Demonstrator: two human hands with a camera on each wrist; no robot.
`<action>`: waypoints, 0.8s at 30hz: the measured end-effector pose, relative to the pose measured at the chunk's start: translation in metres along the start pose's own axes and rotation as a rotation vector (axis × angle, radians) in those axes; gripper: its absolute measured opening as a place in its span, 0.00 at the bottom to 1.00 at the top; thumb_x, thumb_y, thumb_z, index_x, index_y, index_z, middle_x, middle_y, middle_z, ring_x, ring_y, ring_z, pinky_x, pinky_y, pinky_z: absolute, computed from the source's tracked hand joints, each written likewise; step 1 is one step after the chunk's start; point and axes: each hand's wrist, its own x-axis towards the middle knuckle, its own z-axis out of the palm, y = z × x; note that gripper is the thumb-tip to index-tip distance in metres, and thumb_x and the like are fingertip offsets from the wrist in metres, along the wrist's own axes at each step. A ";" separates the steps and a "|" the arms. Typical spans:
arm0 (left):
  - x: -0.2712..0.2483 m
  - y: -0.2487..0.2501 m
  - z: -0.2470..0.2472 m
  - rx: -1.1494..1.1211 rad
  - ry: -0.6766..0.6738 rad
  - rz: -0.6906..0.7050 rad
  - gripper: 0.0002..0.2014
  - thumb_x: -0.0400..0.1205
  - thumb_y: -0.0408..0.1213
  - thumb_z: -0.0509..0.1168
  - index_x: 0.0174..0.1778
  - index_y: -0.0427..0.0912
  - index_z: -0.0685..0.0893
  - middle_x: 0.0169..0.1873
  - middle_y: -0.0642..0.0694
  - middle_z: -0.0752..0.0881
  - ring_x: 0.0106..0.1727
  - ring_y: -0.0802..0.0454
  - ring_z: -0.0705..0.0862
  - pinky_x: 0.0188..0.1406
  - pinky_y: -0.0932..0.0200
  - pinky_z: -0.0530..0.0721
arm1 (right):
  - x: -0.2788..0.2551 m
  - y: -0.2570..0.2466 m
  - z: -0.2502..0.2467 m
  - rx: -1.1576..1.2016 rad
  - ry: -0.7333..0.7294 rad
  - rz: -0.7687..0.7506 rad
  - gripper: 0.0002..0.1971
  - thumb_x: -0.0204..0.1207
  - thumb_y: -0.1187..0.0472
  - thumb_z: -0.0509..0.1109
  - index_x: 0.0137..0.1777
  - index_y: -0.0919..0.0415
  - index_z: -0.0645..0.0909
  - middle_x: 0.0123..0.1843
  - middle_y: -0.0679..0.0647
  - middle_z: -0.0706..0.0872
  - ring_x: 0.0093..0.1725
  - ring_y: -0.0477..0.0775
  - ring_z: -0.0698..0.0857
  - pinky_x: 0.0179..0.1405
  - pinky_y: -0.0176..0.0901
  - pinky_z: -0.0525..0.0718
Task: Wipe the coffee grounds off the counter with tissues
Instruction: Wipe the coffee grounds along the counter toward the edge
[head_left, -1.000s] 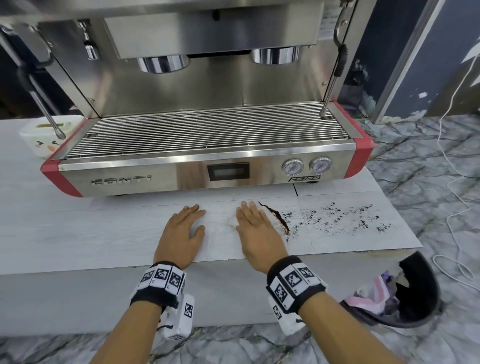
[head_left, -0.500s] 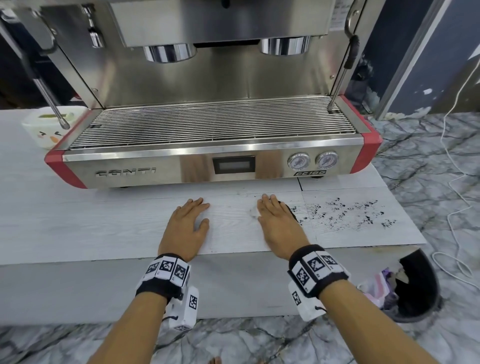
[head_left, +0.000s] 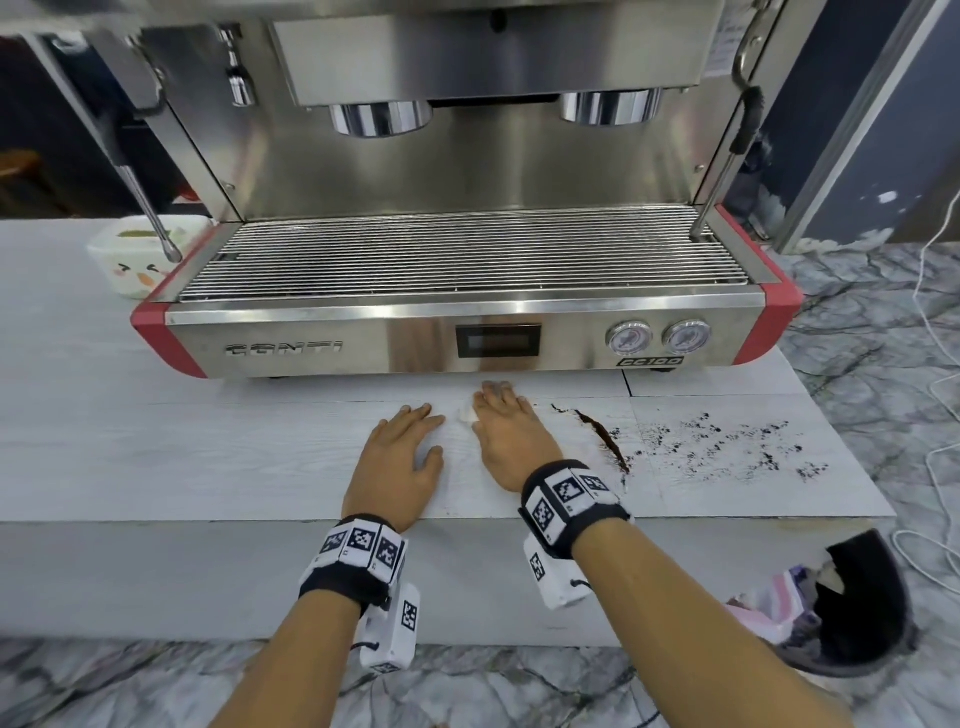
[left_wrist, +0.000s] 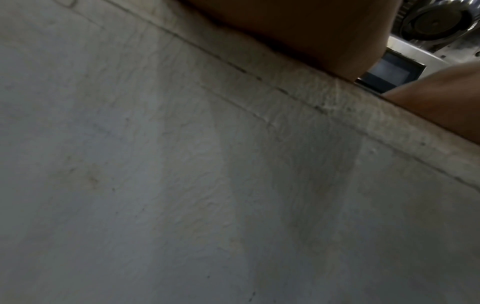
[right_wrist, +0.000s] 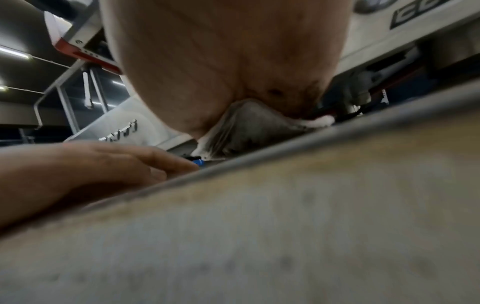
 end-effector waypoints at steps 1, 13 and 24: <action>0.000 0.000 0.000 0.000 0.003 0.000 0.20 0.83 0.39 0.60 0.72 0.50 0.75 0.77 0.52 0.70 0.80 0.55 0.62 0.79 0.63 0.47 | -0.001 0.003 0.001 -0.019 0.021 0.005 0.26 0.85 0.62 0.52 0.81 0.68 0.55 0.85 0.64 0.54 0.84 0.62 0.50 0.82 0.51 0.48; 0.000 -0.004 0.003 -0.002 -0.007 0.001 0.20 0.83 0.41 0.59 0.73 0.52 0.75 0.77 0.54 0.69 0.80 0.56 0.61 0.81 0.60 0.48 | -0.035 0.052 -0.019 -0.155 0.057 0.259 0.31 0.80 0.67 0.56 0.82 0.70 0.52 0.84 0.69 0.52 0.84 0.67 0.50 0.82 0.57 0.50; 0.000 -0.001 0.001 -0.004 -0.007 0.001 0.20 0.83 0.39 0.59 0.72 0.51 0.75 0.77 0.53 0.70 0.81 0.55 0.62 0.81 0.58 0.50 | -0.030 0.018 -0.001 0.008 0.091 0.081 0.26 0.87 0.61 0.48 0.84 0.56 0.50 0.86 0.60 0.44 0.85 0.60 0.45 0.82 0.50 0.42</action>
